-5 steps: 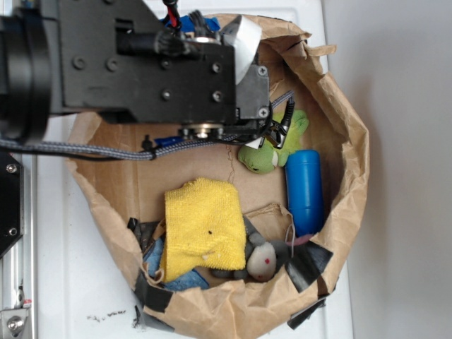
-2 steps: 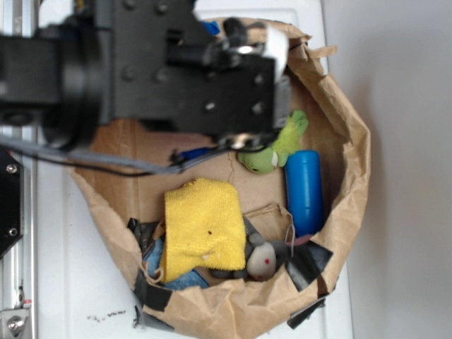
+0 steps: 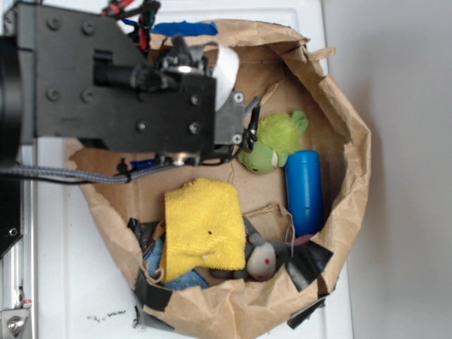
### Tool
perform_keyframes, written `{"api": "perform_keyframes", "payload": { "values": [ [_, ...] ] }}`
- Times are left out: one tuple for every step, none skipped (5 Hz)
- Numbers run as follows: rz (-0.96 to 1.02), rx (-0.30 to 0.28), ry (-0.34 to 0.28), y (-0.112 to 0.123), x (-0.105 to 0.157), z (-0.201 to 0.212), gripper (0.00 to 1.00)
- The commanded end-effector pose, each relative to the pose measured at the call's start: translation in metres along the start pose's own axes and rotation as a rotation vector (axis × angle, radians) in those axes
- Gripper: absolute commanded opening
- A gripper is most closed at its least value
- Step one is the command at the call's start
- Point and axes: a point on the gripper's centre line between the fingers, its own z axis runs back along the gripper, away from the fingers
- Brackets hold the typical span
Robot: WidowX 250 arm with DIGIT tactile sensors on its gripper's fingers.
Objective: Grab the blue ball.
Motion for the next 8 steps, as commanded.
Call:
{"api": "perform_keyframes", "payload": {
  "values": [
    [0.116, 0.004, 0.008, 0.000, 0.016, 0.000, 1.00],
    [0.123, 0.014, 0.029, 0.000, 0.026, 0.006, 1.00],
    [0.110, 0.014, 0.005, 0.005, 0.027, 0.000, 1.00],
    [0.130, -0.006, -0.011, 0.004, 0.032, -0.004, 1.00],
    [0.141, -0.004, -0.064, -0.004, 0.036, -0.019, 1.00],
    [0.142, -0.027, -0.121, -0.002, 0.039, -0.029, 1.00],
    [0.152, -0.020, -0.145, 0.000, 0.046, -0.035, 1.00],
    [0.133, -0.009, -0.145, 0.009, 0.052, -0.035, 1.00]
  ]
}}
